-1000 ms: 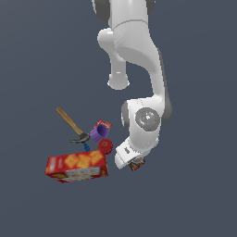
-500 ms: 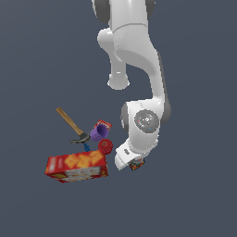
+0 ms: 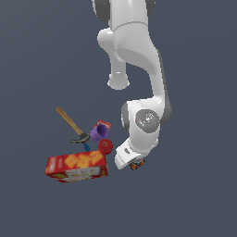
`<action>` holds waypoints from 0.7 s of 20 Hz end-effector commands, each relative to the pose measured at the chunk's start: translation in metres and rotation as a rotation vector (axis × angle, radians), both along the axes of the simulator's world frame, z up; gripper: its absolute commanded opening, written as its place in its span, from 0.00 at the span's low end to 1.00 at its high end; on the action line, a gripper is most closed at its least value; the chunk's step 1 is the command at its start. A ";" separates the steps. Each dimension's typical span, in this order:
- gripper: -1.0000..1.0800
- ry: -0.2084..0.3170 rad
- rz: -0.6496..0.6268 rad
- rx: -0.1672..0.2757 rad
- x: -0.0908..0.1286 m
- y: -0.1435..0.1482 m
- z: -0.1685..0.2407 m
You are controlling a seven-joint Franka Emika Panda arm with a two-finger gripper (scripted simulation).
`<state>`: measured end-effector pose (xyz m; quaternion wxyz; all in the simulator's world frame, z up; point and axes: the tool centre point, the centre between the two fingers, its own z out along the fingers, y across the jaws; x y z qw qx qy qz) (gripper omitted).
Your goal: Pick up a designated object from a clutter of objects.
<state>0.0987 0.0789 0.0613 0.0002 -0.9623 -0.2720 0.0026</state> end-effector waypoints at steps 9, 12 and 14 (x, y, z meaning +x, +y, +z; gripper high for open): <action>0.00 -0.005 0.001 0.000 0.004 0.012 0.065; 0.00 -0.005 0.001 0.000 0.006 0.018 0.096; 0.00 -0.005 0.001 0.000 0.007 0.022 0.118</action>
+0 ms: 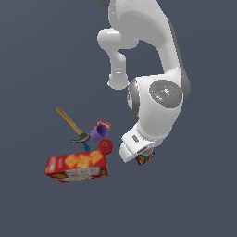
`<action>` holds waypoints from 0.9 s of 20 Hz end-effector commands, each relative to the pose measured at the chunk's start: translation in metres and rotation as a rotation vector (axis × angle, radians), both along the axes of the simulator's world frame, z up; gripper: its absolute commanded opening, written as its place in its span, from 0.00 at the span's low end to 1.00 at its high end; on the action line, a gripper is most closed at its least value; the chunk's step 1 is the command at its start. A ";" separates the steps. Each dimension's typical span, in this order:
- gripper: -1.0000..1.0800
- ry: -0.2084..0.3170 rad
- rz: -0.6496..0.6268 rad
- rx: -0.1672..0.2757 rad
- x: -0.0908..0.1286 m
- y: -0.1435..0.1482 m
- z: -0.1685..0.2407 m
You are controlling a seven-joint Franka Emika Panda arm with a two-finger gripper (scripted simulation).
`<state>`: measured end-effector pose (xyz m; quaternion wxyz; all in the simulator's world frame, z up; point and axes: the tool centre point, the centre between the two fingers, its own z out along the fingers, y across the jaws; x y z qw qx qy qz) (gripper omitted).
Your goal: Pick up a designated object from a clutter of objects.
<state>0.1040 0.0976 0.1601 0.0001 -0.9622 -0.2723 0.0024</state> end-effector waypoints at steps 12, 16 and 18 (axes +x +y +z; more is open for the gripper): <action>0.00 -0.004 0.001 0.001 0.011 0.029 0.153; 0.00 -0.004 0.001 0.001 0.014 0.035 0.187; 0.00 -0.004 0.001 0.001 0.016 0.038 0.200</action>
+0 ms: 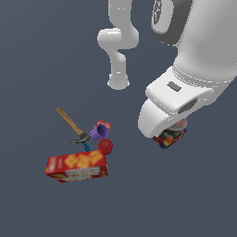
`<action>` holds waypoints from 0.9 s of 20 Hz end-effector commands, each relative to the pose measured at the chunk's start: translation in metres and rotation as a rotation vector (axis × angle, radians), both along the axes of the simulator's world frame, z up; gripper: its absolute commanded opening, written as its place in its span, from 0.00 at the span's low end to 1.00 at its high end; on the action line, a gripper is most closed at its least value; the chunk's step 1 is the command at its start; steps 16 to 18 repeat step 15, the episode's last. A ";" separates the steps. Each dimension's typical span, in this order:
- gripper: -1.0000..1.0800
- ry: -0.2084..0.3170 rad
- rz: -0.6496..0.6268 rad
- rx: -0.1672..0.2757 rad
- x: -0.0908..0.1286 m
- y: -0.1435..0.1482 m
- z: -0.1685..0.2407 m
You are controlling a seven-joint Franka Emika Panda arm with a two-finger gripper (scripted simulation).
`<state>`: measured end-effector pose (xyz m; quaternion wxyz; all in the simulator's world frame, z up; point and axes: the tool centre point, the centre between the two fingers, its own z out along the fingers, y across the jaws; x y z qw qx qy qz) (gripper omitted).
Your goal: Pick up a designated object from a clutter of objects.
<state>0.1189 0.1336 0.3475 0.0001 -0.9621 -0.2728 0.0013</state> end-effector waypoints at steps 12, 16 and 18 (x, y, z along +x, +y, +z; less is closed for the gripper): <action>0.00 -0.002 -0.001 0.001 0.007 0.009 0.050; 0.00 -0.002 -0.001 0.001 0.008 0.009 0.051; 0.00 -0.002 -0.001 0.001 0.008 0.009 0.051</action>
